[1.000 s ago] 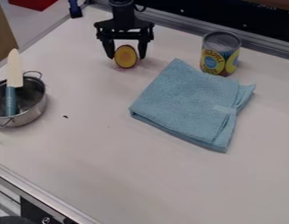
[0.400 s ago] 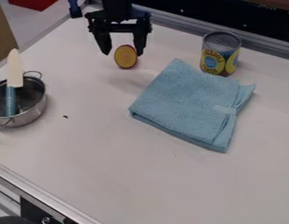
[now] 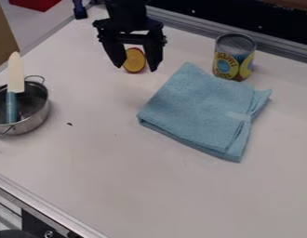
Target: Move the red thing to the top left corner of the table
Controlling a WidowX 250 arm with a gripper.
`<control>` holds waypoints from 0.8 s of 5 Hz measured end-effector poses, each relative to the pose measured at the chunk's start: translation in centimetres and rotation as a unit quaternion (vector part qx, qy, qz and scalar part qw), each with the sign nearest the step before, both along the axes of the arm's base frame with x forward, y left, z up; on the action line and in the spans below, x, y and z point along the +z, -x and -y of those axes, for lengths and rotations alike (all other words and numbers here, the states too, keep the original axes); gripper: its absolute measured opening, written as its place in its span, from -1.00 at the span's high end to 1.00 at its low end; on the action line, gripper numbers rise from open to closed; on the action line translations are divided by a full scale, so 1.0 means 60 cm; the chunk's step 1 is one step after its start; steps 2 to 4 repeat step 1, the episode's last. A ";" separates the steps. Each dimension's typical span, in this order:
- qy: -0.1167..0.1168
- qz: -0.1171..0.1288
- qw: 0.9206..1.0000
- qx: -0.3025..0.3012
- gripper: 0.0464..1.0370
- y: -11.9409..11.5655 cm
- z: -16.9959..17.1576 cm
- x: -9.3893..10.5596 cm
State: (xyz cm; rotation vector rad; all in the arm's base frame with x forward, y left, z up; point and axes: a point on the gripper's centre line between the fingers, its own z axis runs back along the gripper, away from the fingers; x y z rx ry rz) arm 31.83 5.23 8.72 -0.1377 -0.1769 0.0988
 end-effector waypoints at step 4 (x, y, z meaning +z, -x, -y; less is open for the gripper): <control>0.012 0.012 0.999 -0.045 -0.93 0.032 0.034 0.022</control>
